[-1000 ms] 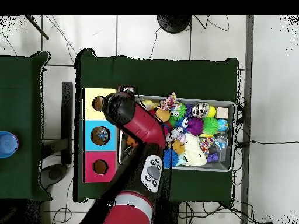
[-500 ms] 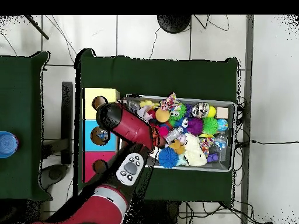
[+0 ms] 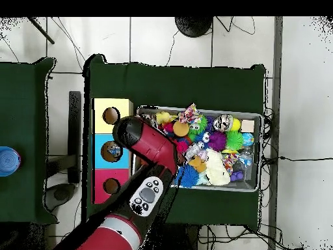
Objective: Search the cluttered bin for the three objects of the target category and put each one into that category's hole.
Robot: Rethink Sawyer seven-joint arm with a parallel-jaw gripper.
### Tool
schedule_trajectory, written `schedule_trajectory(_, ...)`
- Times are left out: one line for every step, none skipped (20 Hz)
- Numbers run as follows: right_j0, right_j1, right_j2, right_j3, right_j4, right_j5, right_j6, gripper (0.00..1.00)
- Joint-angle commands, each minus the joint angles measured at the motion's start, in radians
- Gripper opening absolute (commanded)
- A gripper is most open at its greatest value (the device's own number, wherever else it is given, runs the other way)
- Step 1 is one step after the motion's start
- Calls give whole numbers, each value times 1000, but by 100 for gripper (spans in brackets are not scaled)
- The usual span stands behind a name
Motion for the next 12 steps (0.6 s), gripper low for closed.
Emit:
schedule_trajectory(-56,-6,89,136,66,-103,260,100)
schedule_trajectory(-73,-19,124,149,88,-142,255,100)
schedule_trajectory(-96,-38,172,168,108,-185,236,100)
schedule_trajectory(-112,-50,198,179,116,-213,223,100)
schedule_trajectory(-127,-62,224,191,124,-241,209,100)
schedule_trajectory(-140,-72,247,199,129,-263,200,100)
schedule_trajectory(-145,-77,254,202,127,-273,196,100)
schedule_trajectory(-149,-78,262,203,127,-275,193,100)
schedule_trajectory(-165,-84,288,211,127,-292,184,100)
schedule_trajectory(-176,-87,308,216,126,-301,178,100)
schedule_trajectory(-171,-78,303,204,123,-285,182,100)
schedule_trajectory(-173,-75,307,200,117,-272,177,100)
